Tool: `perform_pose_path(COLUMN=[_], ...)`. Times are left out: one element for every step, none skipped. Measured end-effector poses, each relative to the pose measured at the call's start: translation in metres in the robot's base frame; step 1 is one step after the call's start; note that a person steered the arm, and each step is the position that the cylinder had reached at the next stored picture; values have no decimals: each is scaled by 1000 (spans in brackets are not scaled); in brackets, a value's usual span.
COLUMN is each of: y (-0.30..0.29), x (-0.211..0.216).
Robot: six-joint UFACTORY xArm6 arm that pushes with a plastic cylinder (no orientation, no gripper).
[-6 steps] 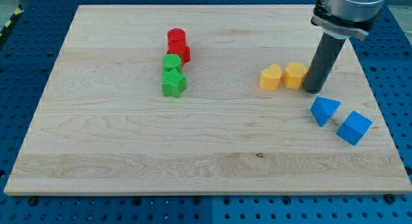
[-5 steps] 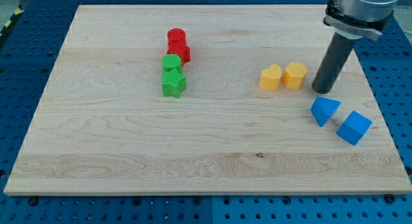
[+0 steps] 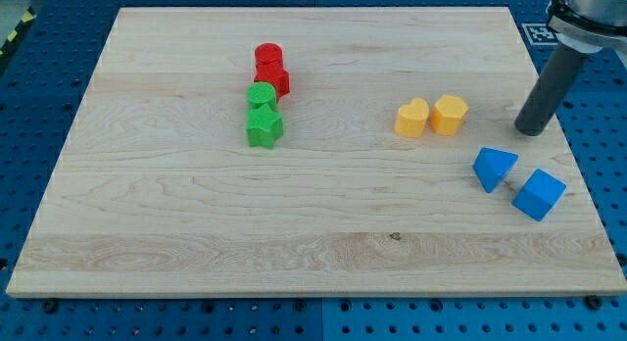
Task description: Move blue triangle to the bottom of the yellow hexagon
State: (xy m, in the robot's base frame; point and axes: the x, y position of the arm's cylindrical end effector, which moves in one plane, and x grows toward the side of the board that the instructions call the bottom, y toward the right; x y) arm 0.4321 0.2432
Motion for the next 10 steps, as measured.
perform_pose_path(y=[-31,-31,-40,-45,-34,-10,-10,-7,-3,3], x=[1,1,1,1,2,14,36,38,44,56])
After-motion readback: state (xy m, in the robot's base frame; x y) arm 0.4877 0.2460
